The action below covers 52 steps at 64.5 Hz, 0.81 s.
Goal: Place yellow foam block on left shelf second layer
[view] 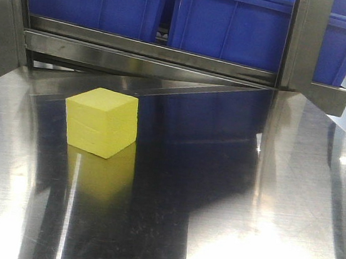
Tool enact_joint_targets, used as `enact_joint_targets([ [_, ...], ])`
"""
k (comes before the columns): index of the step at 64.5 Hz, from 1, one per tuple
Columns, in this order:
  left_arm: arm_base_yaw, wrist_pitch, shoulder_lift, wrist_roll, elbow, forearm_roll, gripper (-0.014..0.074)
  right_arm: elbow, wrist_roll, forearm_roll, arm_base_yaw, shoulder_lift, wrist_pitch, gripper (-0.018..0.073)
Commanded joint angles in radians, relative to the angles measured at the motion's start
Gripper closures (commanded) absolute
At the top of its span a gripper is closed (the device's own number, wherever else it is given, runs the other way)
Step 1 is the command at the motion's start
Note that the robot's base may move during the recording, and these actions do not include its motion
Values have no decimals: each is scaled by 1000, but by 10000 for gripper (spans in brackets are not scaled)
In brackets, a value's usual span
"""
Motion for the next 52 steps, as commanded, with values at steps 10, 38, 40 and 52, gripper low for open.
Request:
enact_joint_targets([
  [10, 2, -84, -13, -4, 28, -7, 460, -86, 8, 0, -2, -16, -115, 503],
  [38, 2, -84, -13, -4, 28, -7, 460, -499, 18, -14, 28, 317, -48, 503],
  [40, 2, -84, -13, -4, 28, -7, 460, -531, 18, -21, 44, 352, -36, 503],
  [52, 2, -84, -13, -4, 28, -7, 460, -723, 18, -54, 223, 602, 48, 503],
])
